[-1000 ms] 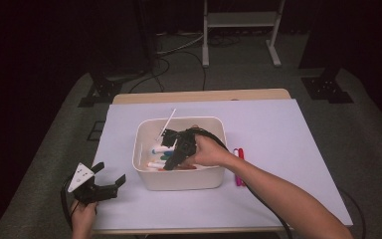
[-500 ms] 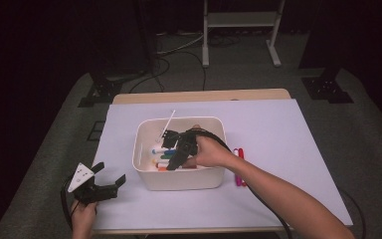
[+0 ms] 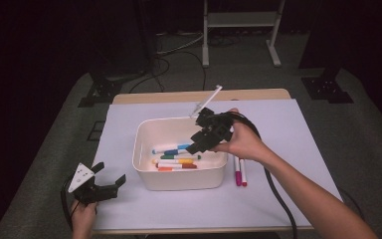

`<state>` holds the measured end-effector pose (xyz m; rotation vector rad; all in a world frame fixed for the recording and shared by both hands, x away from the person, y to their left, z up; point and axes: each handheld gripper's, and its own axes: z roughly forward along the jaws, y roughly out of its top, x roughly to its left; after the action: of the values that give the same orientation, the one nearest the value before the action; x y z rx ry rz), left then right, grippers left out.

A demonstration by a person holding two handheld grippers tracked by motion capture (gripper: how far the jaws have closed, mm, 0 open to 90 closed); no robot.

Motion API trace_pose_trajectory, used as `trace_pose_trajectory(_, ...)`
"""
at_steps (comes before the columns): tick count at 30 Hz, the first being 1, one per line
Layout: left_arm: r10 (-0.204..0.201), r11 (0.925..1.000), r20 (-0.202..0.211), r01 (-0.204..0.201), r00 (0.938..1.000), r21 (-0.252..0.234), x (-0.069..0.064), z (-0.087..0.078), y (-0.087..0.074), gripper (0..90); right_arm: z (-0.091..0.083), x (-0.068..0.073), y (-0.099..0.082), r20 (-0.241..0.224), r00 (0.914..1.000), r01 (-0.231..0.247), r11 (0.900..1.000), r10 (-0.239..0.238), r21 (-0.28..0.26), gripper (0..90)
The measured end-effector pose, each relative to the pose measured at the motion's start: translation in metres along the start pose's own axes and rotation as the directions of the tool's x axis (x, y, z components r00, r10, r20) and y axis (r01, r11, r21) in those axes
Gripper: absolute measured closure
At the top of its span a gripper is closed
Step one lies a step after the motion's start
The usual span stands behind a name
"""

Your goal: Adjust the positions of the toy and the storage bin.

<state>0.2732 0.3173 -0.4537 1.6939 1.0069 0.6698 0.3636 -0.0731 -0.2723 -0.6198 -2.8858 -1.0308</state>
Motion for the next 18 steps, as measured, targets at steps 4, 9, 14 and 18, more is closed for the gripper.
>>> trace_pose_trajectory(4,-0.001,1.0,0.0,0.001,1.0,0.0,0.0,0.0,0.0,0.6,-0.025,-0.01,-0.022,0.046,0.9985,-0.025,0.9987,0.027,-0.043,49.9)
trace_pose_trajectory(9,-0.001,1.0,-0.001,0.001,1.0,0.001,0.0,0.0,0.0,0.5,-0.052,-0.021,-0.057,0.078,0.9911,-0.099,0.9892,0.108,-0.107,48.9)
trace_pose_trajectory(14,-0.001,1.0,-0.003,0.001,1.0,0.001,-0.001,0.0,0.0,0.5,-0.064,-0.029,-0.094,0.104,0.9808,-0.15,0.9786,0.165,-0.141,48.5)
trace_pose_trajectory(18,0.001,1.0,-0.004,-0.001,1.0,-0.002,-0.001,0.0,0.0,0.6,-0.058,-0.04,-0.12,0.121,0.9692,-0.199,0.9716,0.214,-0.128,46.6)
